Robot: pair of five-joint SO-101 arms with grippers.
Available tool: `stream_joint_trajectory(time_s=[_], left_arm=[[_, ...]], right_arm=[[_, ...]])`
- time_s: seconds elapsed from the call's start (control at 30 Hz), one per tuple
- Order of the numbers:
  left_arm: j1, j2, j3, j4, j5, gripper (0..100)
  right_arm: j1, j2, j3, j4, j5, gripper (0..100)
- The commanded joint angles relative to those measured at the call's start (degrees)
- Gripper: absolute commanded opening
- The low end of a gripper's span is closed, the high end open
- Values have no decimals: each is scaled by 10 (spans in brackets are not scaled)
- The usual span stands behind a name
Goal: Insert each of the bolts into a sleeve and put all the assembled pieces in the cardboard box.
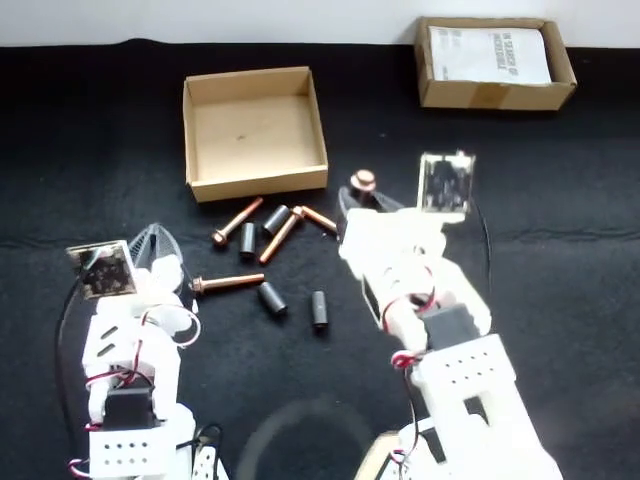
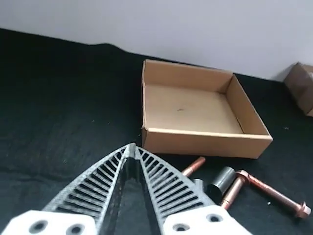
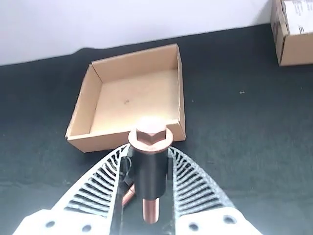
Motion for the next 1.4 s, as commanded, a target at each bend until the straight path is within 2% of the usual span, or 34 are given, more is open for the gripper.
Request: stream_joint_trajectory(time_s=[0.0,0.17,0.3,0.47,0.57,0.83,1.03,1.37], left_arm=[[-23,-6,13,25,5,10],[-27,-3,13,73,5,10],[-26,-3,13,144,5,10],[-24,-2,13,215,5,10],[-22,-2,13,215,5,10],[-22,-2,13,214,4,10],[-22,-2,13,214,4,10],[-22,-7,13,215,4,10]], right_arm=[[7,58,-119,44,-7,7],[4,173,-269,94,-7,7],[4,262,-381,119,-7,7],[4,378,-531,216,-7,7],[4,451,-628,276,-7,7],[-22,619,-821,353,-2,7],[-33,747,-957,423,98,8],[-35,954,-1210,432,147,8]])
